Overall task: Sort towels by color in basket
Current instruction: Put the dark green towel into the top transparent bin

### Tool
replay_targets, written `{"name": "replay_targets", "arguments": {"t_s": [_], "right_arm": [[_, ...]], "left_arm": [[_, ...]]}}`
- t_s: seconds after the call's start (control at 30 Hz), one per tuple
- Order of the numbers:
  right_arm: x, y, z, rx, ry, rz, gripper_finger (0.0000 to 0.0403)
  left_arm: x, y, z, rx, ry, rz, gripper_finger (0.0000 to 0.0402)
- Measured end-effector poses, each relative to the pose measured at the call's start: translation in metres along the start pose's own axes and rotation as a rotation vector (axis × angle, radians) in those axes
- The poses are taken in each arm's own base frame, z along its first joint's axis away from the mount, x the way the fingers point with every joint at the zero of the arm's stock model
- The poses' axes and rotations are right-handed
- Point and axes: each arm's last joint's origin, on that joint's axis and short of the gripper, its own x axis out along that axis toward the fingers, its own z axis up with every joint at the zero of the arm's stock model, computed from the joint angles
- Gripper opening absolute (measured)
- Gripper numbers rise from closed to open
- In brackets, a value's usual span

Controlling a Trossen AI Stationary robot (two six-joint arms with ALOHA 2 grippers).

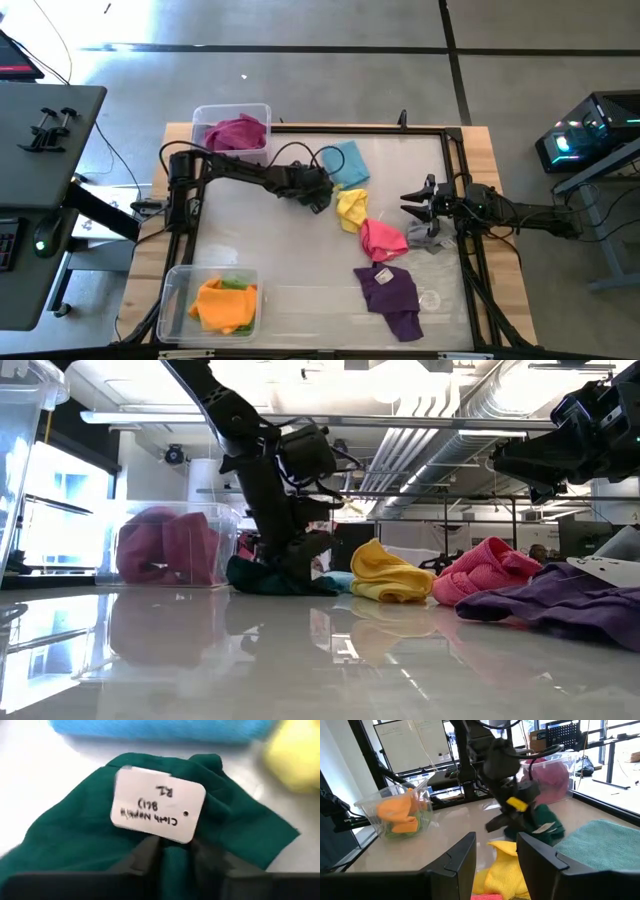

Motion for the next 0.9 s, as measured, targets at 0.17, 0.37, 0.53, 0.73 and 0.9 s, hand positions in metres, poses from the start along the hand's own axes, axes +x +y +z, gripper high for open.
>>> {"name": "replay_targets", "arguments": {"t_s": [0.17,0.37,0.53,0.73,0.9], "right_arm": [[0.000,0.000,0.000,0.000,0.000,0.000,0.0138],[0.000,0.000,0.000,0.000,0.000,0.000,0.0138],[0.000,0.000,0.000,0.000,0.000,0.000,0.0138],[0.000,0.000,0.000,0.000,0.000,0.000,0.0138],[0.000,0.000,0.000,0.000,0.000,0.000,0.0138]], "left_arm": [[-0.030,-0.023,-0.005,0.068,-0.027,-0.074,0.0012],[-0.120,-0.034,0.022,0.076,-0.239,-0.066,0.0016],[-0.204,-0.017,0.040,0.028,-0.399,0.108,0.0004],[-0.263,0.039,0.057,-0.006,-0.436,0.390,0.0002],[-0.274,0.098,0.065,-0.121,-0.377,0.453,0.0001]]}}
